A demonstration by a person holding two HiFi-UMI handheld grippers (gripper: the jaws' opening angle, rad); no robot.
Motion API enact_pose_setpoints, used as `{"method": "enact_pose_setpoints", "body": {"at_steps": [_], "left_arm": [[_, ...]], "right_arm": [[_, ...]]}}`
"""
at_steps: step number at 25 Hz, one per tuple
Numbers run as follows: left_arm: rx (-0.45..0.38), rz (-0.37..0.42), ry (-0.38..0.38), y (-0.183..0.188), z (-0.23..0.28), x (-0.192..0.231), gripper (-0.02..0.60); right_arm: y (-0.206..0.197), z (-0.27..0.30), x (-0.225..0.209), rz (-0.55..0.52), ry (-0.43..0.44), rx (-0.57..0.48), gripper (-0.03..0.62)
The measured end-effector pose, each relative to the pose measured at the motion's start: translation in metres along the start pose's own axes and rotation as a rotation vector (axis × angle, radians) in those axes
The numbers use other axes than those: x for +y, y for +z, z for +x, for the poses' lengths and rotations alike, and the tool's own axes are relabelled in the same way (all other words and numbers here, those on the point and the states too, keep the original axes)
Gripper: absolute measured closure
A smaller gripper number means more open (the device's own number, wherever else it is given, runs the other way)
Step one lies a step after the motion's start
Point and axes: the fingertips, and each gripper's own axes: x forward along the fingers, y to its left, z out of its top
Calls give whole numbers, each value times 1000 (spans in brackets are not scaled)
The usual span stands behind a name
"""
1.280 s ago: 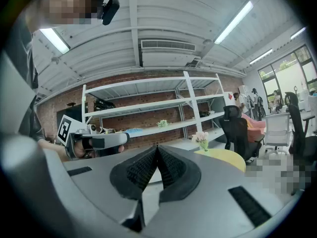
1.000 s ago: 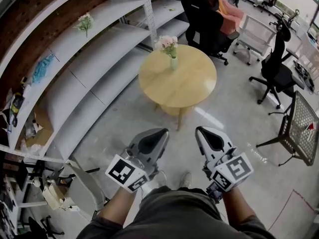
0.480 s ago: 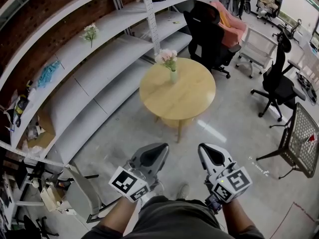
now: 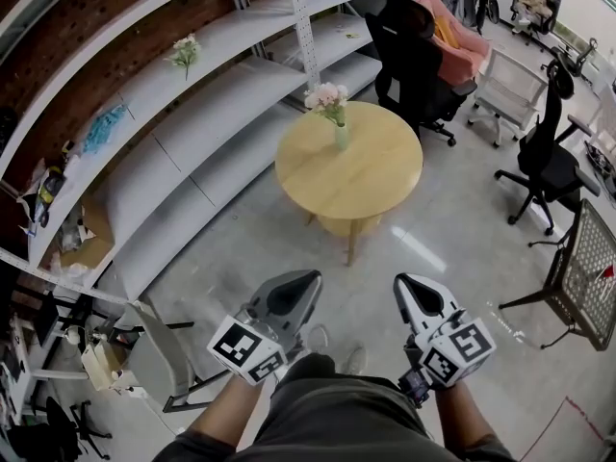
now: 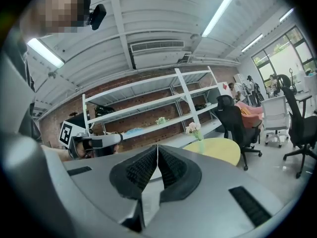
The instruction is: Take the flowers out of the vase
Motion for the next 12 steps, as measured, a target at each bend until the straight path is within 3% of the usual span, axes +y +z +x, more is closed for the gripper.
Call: {"method": "enact_pose_setpoints", "body": {"at_steps": [12], "left_arm": [[-18, -31, 20, -1, 17, 35, 572]], "right_arm": [[2, 30, -17, 1, 4, 33, 577]]}}
